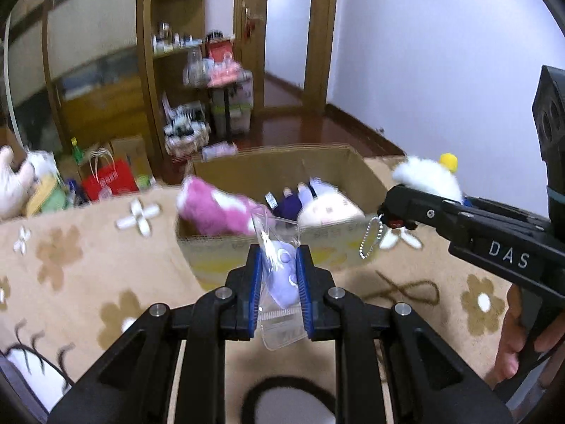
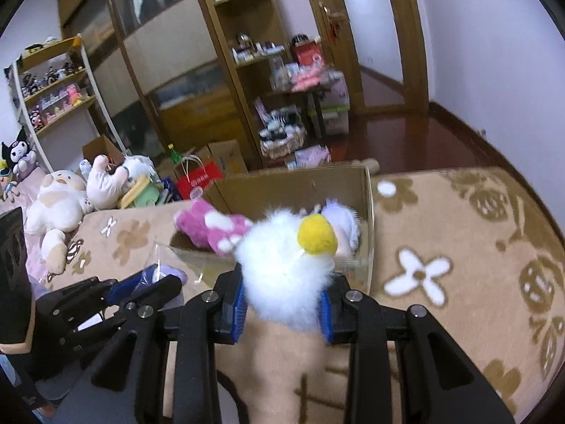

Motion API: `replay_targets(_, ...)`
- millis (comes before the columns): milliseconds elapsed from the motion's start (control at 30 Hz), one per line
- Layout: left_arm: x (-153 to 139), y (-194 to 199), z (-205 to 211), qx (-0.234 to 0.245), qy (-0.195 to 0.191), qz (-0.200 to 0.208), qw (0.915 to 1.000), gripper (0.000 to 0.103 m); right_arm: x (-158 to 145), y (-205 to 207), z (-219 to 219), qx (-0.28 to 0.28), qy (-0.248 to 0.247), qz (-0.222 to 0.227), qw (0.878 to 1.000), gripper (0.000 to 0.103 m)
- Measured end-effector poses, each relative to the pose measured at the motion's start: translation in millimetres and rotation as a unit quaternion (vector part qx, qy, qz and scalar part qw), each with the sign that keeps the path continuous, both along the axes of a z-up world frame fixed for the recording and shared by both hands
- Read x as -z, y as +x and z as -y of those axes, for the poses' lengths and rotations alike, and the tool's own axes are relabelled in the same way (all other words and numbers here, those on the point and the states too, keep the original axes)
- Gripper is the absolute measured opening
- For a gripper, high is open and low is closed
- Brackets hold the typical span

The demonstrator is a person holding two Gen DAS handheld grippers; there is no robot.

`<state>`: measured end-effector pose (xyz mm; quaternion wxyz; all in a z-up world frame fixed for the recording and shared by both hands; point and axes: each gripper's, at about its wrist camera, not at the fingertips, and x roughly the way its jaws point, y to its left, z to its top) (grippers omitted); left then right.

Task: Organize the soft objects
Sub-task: 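Carry both items over the box and open both grippers to release them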

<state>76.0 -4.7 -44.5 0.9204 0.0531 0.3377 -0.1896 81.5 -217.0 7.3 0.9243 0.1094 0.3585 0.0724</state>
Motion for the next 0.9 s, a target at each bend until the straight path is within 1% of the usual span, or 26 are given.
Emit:
replay_targets(100, -14.1, 8.5, 2.9, -0.005, -0.007, 0.024, 0.9997, 0.018, -11.2, 6.0, -2.8, -0.006, -0.007, 0.018, 1.0, 0.034)
replay_targets(233, -26.2, 19.2, 10.1, 0.001, -0.001, 0.055, 0.9985, 0.018, -20.7, 16.5, -6.0, -0.017, -0.016, 0.034, 0.999, 0.034)
replay_targets(267, -31.8, 21.7, 11.7, 0.002, -0.001, 0.059, 0.9983, 0.018, -21.7, 19.0, -6.4, -0.019, -0.019, 0.037, 0.999, 0.034)
replay_targets(333, -35.5, 30.0, 13.8, 0.002, 0.003, 0.072, 0.9974, 0.018, -22.0, 25.0, -6.6, -0.018, -0.023, 0.038, 0.999, 0.034)
replay_targets(433, -37.9, 42.1, 19.4, 0.009, 0.009, 0.079, 0.9968, 0.018, -21.3, 33.4, -5.6, -0.02, -0.028, 0.039, 0.999, 0.034)
replay_targets(533, -33.7, 55.7, 24.5, 0.016, 0.011, 0.077, 0.9968, 0.019, -19.6, 41.9, -4.5, -0.023, -0.037, 0.045, 0.998, 0.034)
replay_targets(600, -29.2, 63.7, 26.6, 0.021, 0.013, 0.067, 0.9974, 0.019, -15.7, 47.2, -1.6, -0.021, -0.039, 0.049, 0.998, 0.035)
replay_targets(667, -23.1, 73.3, 25.6, 0.019, 0.006, 0.058, 0.9981, 0.019, -10.4, 51.4, 2.4, -0.019, -0.037, 0.049, 0.998, 0.036)
replay_targets(800, -11.0, 84.2, 24.9, 0.013, -0.005, 0.042, 0.999, 0.019, 5.3, 66.0, 15.1, -0.014, -0.022, 0.032, 0.999, 0.037)
replay_targets(900, -1.9, 93.8, 29.5, 0.016, 0.004, 0.036, 0.9992, 0.019, 16.6, 76.6, 23.7, -0.009, 0.0, 0.016, 1.0, 0.037)
